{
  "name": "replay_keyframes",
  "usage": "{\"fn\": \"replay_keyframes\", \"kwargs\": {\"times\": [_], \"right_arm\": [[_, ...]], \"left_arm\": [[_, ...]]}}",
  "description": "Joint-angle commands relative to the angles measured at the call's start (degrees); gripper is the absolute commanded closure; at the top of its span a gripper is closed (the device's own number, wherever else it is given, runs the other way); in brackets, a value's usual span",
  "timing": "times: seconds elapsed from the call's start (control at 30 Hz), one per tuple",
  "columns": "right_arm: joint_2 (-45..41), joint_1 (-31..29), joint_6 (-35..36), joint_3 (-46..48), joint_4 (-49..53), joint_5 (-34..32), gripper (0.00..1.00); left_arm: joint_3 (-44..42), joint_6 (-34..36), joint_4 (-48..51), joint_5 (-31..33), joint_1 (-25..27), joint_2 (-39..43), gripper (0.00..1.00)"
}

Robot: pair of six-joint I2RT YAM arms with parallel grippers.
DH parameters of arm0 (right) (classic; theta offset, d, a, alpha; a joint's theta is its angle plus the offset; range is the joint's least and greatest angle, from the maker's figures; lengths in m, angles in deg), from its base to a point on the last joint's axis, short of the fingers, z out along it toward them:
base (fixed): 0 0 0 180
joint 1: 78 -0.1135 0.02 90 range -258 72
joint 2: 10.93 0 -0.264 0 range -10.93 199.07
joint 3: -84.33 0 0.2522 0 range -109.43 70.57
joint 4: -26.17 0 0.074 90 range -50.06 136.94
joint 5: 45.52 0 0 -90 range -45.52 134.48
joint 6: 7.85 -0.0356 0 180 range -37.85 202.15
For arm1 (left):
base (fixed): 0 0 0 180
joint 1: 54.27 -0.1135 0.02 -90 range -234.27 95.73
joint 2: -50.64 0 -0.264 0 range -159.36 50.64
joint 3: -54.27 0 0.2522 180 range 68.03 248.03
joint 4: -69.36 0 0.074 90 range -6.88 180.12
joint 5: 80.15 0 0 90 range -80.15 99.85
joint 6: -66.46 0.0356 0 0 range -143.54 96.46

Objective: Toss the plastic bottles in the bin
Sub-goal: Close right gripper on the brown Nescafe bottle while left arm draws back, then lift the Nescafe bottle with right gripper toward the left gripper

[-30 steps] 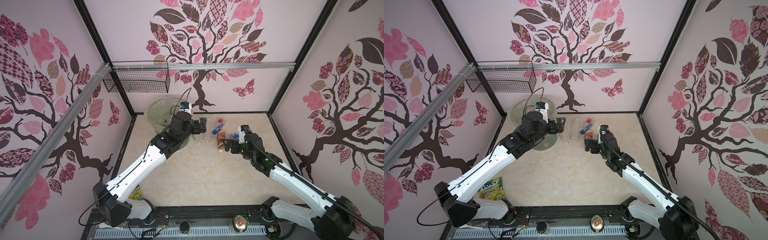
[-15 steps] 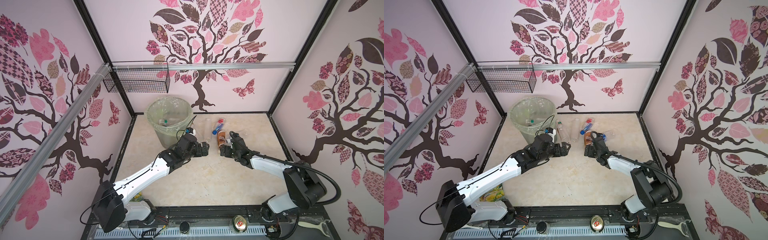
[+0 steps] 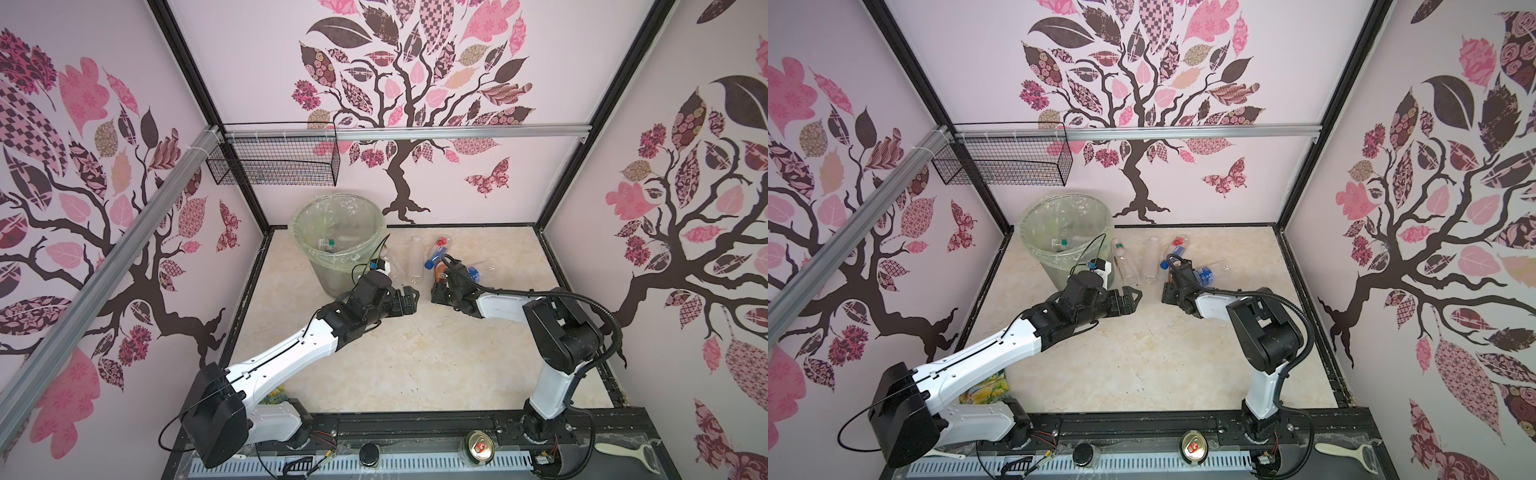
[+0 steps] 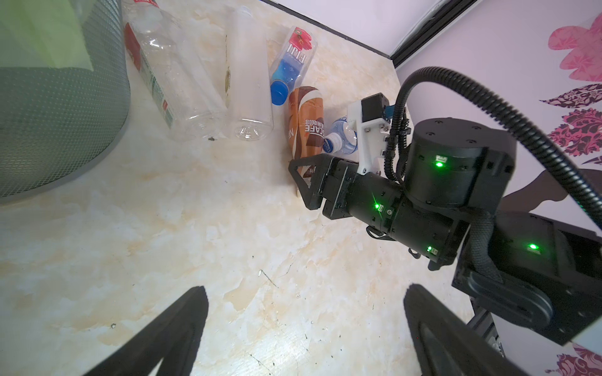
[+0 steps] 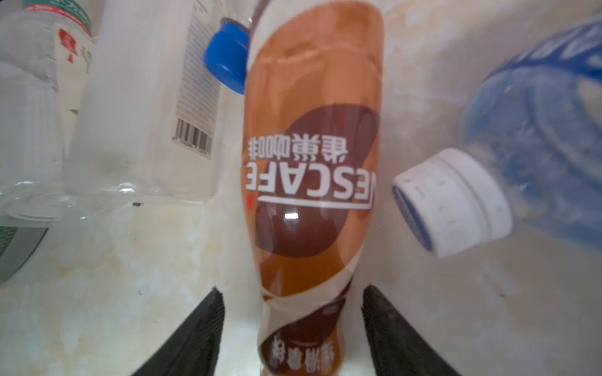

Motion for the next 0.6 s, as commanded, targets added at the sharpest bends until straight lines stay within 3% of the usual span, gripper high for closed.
{"fn": "replay_keyframes", "kwargs": {"times": [0.0,0.3,0.57], "right_arm": [[2.2,-0.1,-1.6,-1.3,1.4,-0.5,0.38],[1.8,-0.6,-1.8,0.4,0.8,0.3,0.63],[-4.8,-2.0,-0.8,3.7,2.2,1.6,0.68]], "left_arm": [[-1.8,0.3,0.3,0.4,-0.5,0.5,0.02],[-3.3,-0.9,0.9,0.6,-1.4,1.2,0.02],[-2.9,-2.1,2.1,2.4,-1.5,1.7,0.02]]}}
